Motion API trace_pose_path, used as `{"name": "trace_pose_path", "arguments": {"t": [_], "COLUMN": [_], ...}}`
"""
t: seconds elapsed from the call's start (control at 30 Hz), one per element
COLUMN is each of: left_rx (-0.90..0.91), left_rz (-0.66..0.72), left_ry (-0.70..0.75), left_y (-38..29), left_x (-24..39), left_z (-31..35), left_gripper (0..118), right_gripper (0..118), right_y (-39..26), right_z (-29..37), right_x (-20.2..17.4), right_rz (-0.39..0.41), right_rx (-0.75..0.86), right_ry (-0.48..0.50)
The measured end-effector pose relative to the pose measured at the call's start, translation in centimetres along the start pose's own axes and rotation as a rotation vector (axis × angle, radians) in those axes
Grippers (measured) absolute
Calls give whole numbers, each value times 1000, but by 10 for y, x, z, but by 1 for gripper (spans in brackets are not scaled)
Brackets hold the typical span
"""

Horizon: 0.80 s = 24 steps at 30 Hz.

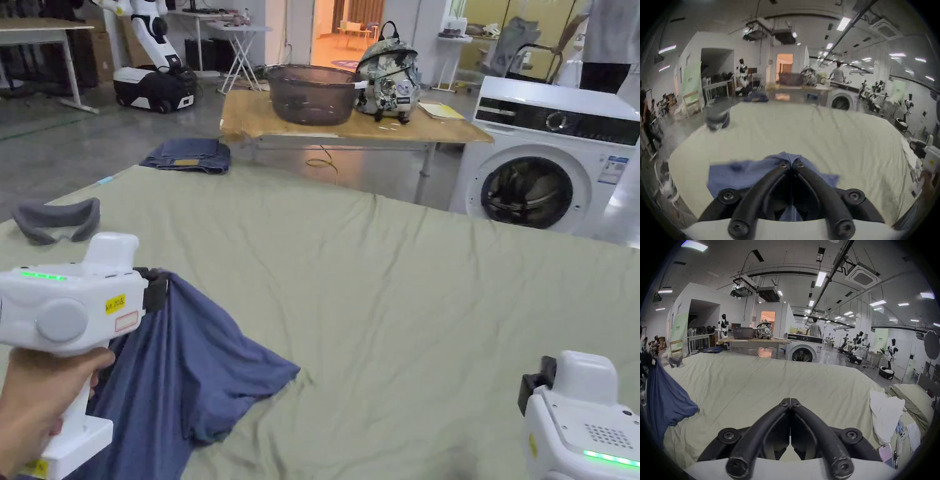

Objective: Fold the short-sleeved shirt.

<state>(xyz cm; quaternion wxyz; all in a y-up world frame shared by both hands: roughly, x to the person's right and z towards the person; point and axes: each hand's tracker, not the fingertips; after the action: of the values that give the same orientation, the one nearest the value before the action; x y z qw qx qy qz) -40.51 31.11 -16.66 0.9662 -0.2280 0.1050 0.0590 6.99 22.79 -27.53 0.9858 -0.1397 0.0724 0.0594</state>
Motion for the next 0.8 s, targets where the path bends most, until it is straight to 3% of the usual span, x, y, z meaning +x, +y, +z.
{"name": "trace_pose_path", "arguments": {"t": [0.13,0.4,0.63,0.8], "left_rx": [66,118,50,-45], "left_rz": [-35,-103,-194,-174], "left_ry": [-72,-312,-526,-657], "left_y": [41,93,78,34], "left_x": [27,164,299,370], "left_z": [-11,-24,-46,-67], "left_gripper": [0,0,0,0], "right_gripper": [0,0,0,0], "right_y": [5,8,5,1], "right_z": [5,18,32,42], "right_x": [12,49,88,113], "right_rz": [-13,-47,-65,-75], "right_rx": [18,40,49,40], "right_ry": [-17,-82,-150,-197]}}
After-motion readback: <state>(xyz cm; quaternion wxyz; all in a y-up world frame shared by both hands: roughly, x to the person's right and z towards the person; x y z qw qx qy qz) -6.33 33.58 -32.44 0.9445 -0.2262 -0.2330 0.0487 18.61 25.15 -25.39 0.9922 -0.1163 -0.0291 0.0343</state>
